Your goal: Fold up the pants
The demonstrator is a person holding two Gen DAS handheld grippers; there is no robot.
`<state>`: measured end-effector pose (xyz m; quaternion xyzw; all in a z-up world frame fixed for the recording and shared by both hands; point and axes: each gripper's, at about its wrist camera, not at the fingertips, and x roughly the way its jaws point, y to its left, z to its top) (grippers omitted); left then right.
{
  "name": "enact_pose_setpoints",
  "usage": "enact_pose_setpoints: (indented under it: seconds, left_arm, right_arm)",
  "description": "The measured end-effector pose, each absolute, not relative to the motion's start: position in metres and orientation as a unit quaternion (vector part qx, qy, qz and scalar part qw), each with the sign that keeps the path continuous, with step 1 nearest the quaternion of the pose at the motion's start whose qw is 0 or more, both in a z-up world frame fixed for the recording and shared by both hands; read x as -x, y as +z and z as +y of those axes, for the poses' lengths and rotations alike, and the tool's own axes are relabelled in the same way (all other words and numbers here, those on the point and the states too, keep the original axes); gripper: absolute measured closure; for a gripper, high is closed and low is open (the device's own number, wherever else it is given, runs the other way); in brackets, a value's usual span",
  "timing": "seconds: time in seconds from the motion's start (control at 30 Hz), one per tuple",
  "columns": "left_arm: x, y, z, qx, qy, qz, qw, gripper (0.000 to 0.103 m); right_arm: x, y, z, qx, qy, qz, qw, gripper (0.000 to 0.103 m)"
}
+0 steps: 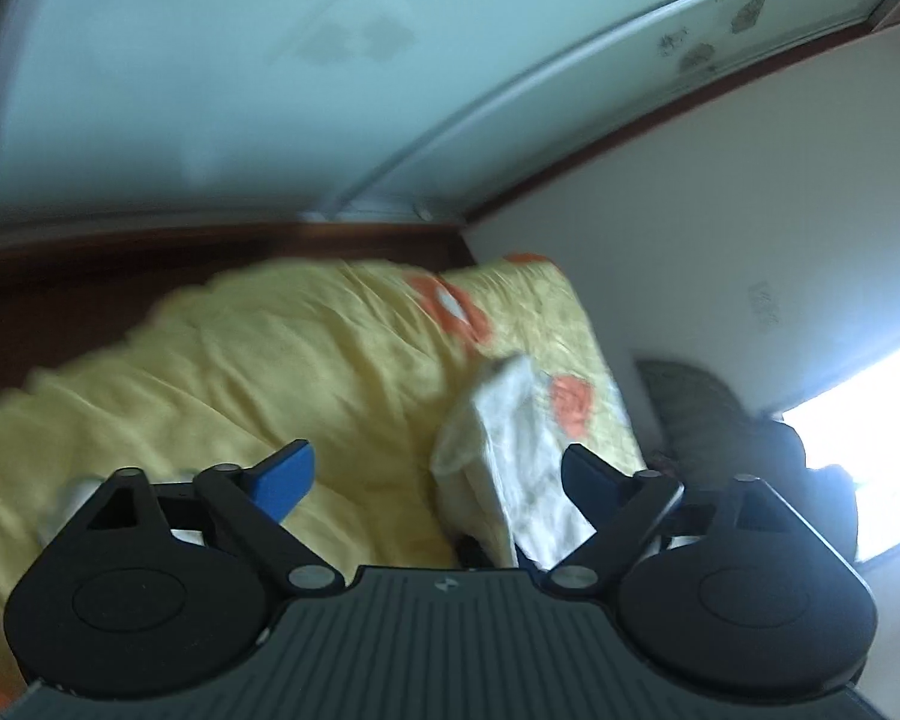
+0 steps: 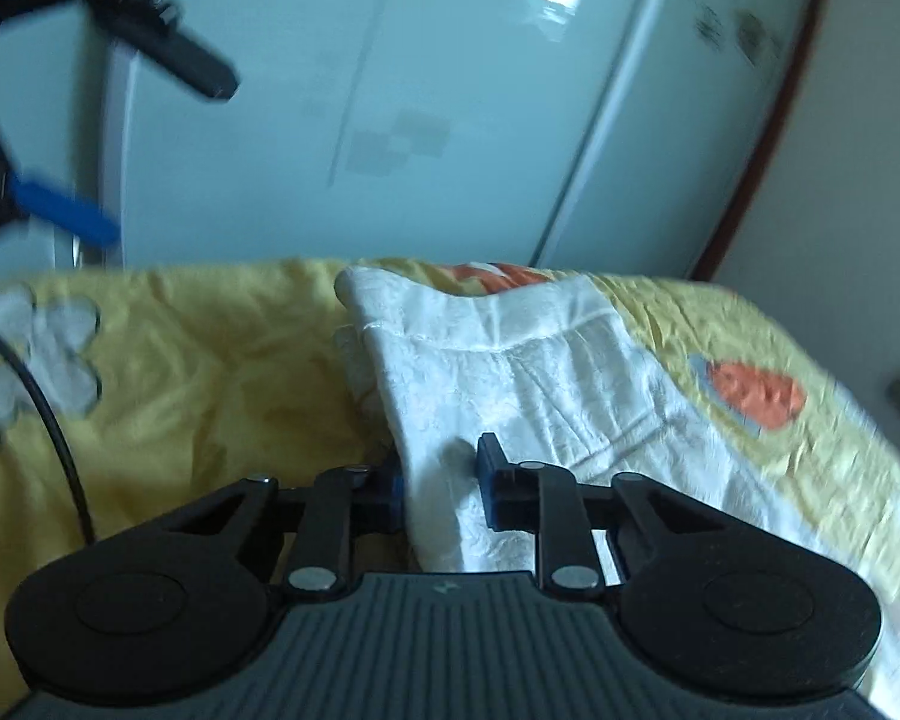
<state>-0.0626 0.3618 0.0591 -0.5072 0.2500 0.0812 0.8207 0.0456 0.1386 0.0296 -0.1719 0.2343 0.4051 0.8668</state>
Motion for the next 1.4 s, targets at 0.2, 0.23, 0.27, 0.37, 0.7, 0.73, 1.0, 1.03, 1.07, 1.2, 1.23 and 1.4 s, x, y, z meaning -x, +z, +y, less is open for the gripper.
enact_pose_setpoints:
  seconds: [0.2, 0.23, 0.27, 0.37, 0.7, 0.73, 1.0, 1.03, 1.07, 1.2, 1.23, 1.4]
  left_arm:
    - [0.019, 0.044, 0.334, 0.544, 0.031, 0.262, 0.796, 0.012]
    - [0.011, 0.042, 0.331, 0.547, 0.033, 0.266, 0.793, 0.012]
    - [0.001, 0.04, 0.326, 0.548, 0.031, 0.269, 0.791, 0.012]
    - [-0.029, 0.038, 0.318, 0.521, 0.041, 0.294, 0.8, 0.013]
    - [-0.065, 0.018, 0.304, 0.433, 0.085, 0.377, 0.814, 0.082]
    - [-0.065, 0.025, 0.297, 0.397, 0.088, 0.375, 0.833, 0.082]
    - [-0.065, 0.061, 0.188, 0.072, 0.071, 0.321, 0.942, 0.086]
    - [-0.066, 0.06, 0.183, 0.063, 0.071, 0.32, 0.943, 0.086]
    - [-0.067, 0.059, 0.181, 0.06, 0.073, 0.32, 0.943, 0.086]
    - [-0.069, 0.054, 0.181, 0.058, 0.08, 0.321, 0.942, 0.086]
    - [-0.071, 0.053, 0.18, 0.056, 0.081, 0.322, 0.942, 0.086]
    - [-0.073, 0.054, 0.175, 0.051, 0.082, 0.324, 0.941, 0.086]
  right_arm:
    - [-0.074, 0.03, 0.109, 0.004, 0.416, 0.302, 0.858, 0.083]
    - [-0.075, 0.029, 0.108, -0.007, 0.415, 0.306, 0.857, 0.083]
    - [-0.075, 0.028, 0.108, -0.01, 0.415, 0.307, 0.857, 0.083]
    - [-0.07, 0.026, 0.108, -0.006, 0.415, 0.301, 0.859, 0.083]
    - [-0.093, 0.04, 0.059, -0.125, 0.444, 0.352, 0.815, 0.044]
    - [-0.101, 0.041, 0.044, -0.168, 0.436, 0.351, 0.812, 0.02]
    - [-0.179, 0.051, -0.002, -0.314, 0.401, 0.409, 0.757, 0.012]
    - [-0.188, 0.054, 0.006, -0.298, 0.404, 0.427, 0.752, 0.012]
    - [-0.199, 0.056, 0.017, -0.279, 0.41, 0.449, 0.743, 0.012]
    - [-0.228, 0.061, 0.064, -0.21, 0.414, 0.514, 0.722, 0.012]
    - [-0.231, 0.063, 0.077, -0.191, 0.418, 0.521, 0.719, 0.012]
    - [-0.232, 0.058, 0.138, -0.074, 0.425, 0.564, 0.704, 0.012]
